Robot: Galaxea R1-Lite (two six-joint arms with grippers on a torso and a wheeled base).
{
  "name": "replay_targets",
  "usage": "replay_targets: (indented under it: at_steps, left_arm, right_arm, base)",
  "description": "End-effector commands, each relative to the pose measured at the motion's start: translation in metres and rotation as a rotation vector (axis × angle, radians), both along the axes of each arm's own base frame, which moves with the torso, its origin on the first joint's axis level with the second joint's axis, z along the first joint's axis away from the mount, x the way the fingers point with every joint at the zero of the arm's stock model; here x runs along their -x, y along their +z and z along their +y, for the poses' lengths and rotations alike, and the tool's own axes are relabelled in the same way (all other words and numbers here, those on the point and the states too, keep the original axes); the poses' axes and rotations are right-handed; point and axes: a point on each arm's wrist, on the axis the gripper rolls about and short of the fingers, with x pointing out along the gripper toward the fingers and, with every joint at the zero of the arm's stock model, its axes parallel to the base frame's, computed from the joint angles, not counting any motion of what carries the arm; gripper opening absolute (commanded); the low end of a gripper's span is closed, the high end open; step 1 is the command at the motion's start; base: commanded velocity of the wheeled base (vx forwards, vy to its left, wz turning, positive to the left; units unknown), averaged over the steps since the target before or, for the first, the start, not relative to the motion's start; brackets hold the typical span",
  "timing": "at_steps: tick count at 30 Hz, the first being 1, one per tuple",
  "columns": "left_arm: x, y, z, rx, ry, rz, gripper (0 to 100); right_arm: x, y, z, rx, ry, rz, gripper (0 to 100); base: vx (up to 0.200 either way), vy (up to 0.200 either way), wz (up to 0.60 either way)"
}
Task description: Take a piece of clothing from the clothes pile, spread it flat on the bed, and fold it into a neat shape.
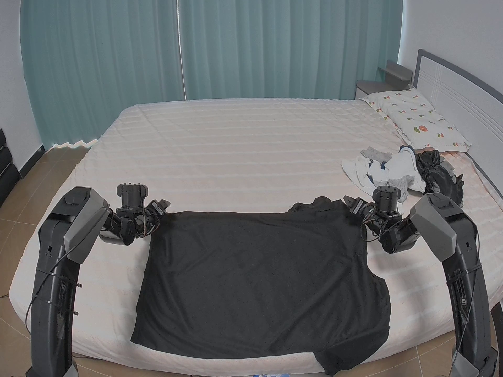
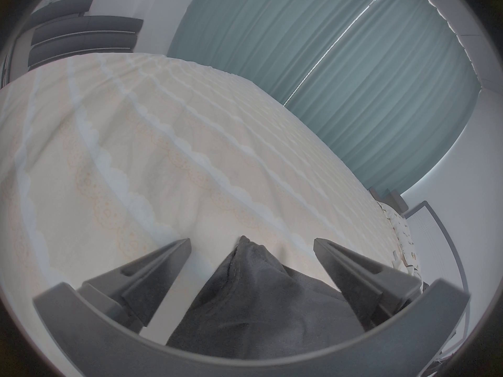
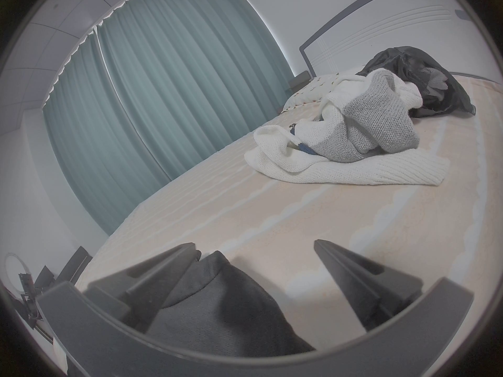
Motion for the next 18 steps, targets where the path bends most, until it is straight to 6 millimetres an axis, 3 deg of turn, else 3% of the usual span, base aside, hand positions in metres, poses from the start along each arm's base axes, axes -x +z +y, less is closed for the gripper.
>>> replay_targets:
  at_steps: [1,3,4,6,9,10,11,13,18]
  left_arm:
    - [0.029,0.057,0.013,0.075,0.020,-0.026,100]
    - [0.035,0.065,0.013,0.089,0.007,-0.029,100]
    - [0.046,0.077,0.012,0.104,-0.022,-0.028,100]
    - [0.056,0.084,0.011,0.103,-0.024,-0.021,100]
    - [0.088,0.097,0.012,0.112,-0.035,0.020,100]
    - [0.088,0.097,0.012,0.112,-0.035,0.020,100]
    - [0.112,0.102,0.011,0.137,-0.072,0.057,100]
    - [0.146,0.100,0.010,0.177,-0.124,0.128,100]
    - [0.204,0.087,0.006,0.228,-0.191,0.211,100]
  right_arm:
    - [0.030,0.046,-0.010,-0.004,-0.010,0.002,100]
    - [0.039,0.051,-0.009,-0.009,-0.008,0.015,100]
    - [0.055,0.060,-0.009,-0.023,-0.007,0.033,100]
    - [0.073,0.062,-0.007,-0.034,-0.006,0.073,100]
    - [0.108,0.069,-0.006,-0.082,-0.015,0.147,100]
    - [0.108,0.069,-0.006,-0.082,-0.015,0.147,100]
    - [0.127,0.070,-0.003,-0.138,-0.026,0.187,100]
    - [0.147,0.070,-0.001,-0.185,-0.041,0.221,100]
    - [0.188,0.057,0.008,-0.213,-0.021,0.270,100]
  base:
    - [0.000,0.000,0.00]
    - [0.000,0.000,0.00]
    - [0.000,0.000,0.00]
    - [0.000,0.000,0.00]
    - [-0.067,0.000,0.00]
    - [-0.200,0.000,0.00]
    - [-0.200,0.000,0.00]
    - [-0.200,0.000,0.00]
    - [-0.200,0.000,0.00]
